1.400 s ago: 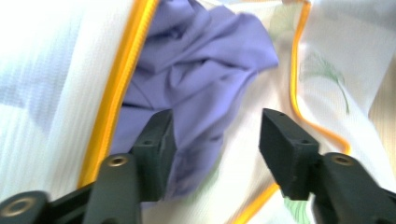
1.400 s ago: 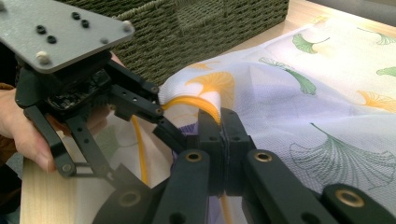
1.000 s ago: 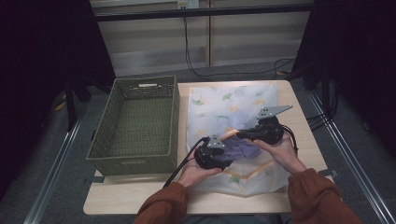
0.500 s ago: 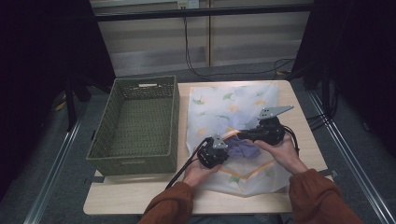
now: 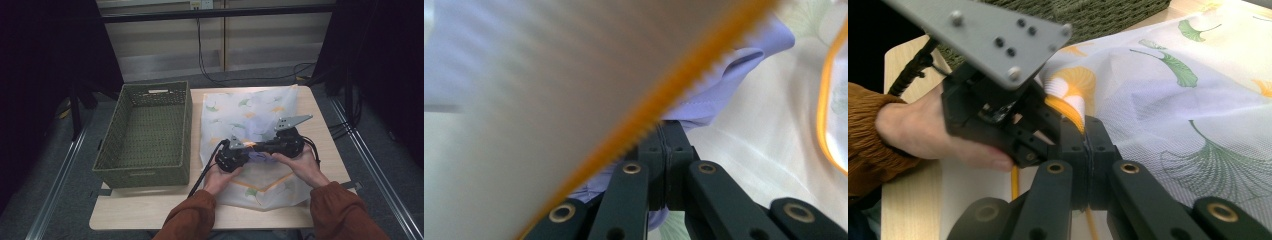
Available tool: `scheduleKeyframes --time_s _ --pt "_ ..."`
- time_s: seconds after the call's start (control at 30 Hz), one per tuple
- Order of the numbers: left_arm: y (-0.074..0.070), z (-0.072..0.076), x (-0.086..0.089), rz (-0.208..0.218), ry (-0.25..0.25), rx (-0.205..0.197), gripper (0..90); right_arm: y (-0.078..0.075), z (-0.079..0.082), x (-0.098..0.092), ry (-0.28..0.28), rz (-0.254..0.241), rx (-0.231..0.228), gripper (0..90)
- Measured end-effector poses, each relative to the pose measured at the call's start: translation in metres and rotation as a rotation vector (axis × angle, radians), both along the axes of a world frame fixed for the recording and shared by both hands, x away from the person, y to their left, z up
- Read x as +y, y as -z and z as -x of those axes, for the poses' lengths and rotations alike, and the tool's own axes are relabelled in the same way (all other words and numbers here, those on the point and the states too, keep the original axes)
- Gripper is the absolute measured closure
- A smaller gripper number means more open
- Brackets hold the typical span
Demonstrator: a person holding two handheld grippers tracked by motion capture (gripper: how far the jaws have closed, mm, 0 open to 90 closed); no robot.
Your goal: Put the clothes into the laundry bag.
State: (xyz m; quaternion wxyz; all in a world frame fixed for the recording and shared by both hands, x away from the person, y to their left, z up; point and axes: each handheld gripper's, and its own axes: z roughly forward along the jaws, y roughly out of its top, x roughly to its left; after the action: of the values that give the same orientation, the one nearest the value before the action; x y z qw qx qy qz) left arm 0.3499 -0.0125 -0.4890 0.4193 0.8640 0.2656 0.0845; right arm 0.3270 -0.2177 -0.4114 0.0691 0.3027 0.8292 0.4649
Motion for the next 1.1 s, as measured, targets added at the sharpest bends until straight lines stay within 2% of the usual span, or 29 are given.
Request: scheduleKeyframes --time_s 0.03,0.1,0.17,0.2,0.27,0.33,0.47,0.57,0.6,0.73,0.87,0.93,1.0,1.1 --pt "0.0 -0.001 0.0 0.003 -0.005 0.005 89.6 0.0 0.001 0.0 -0.001 0.001 -0.001 90.0" --pt "-0.001 -0.004 -0.001 0.014 -0.026 -0.011 89.6 0.001 0.003 0.0 -0.005 0.004 0.004 90.0" --pt "0.0 -0.007 -0.004 0.052 -0.051 0.0 89.6 0.003 0.006 0.0 -0.01 0.011 0.007 90.0" --pt "-0.001 -0.007 -0.004 0.039 -0.056 -0.004 89.6 0.004 0.007 0.0 -0.014 0.015 0.005 90.0" --pt "0.001 -0.009 -0.004 0.078 -0.074 0.013 89.6 0.004 0.009 0.0 -0.015 0.015 0.011 90.0" --pt "0.0 -0.01 -0.005 0.063 -0.077 -0.002 89.6 0.005 0.009 -0.001 -0.016 0.012 0.01 90.0" --pt "-0.001 -0.012 -0.008 0.091 -0.124 -0.02 89.6 0.004 0.01 -0.002 -0.02 -0.001 0.015 90.0" --pt "0.003 -0.015 -0.009 0.083 -0.133 -0.017 89.6 0.006 0.01 -0.002 -0.024 -0.003 0.019 90.0" --pt "0.005 -0.015 -0.01 0.083 -0.132 -0.022 89.6 0.006 0.011 -0.002 -0.025 -0.003 0.023 90.0" --pt "0.012 -0.016 -0.013 0.088 -0.121 0.004 89.3 0.011 0.01 -0.004 -0.024 0.008 0.031 90.0" --pt "0.02 -0.014 -0.015 0.062 -0.09 0.025 86.6 0.011 0.009 -0.006 -0.017 0.007 0.033 90.0" --pt "0.019 -0.014 -0.014 0.05 -0.08 0.033 82.0 0.012 0.009 -0.006 -0.016 0.008 0.034 90.0" --pt "0.02 -0.013 -0.013 0.059 -0.085 0.033 80.2 0.012 0.008 -0.006 -0.014 0.013 0.036 90.0" --pt "0.018 -0.012 -0.011 0.054 -0.071 0.04 73.0 0.014 0.008 -0.006 -0.01 0.016 0.036 89.9"
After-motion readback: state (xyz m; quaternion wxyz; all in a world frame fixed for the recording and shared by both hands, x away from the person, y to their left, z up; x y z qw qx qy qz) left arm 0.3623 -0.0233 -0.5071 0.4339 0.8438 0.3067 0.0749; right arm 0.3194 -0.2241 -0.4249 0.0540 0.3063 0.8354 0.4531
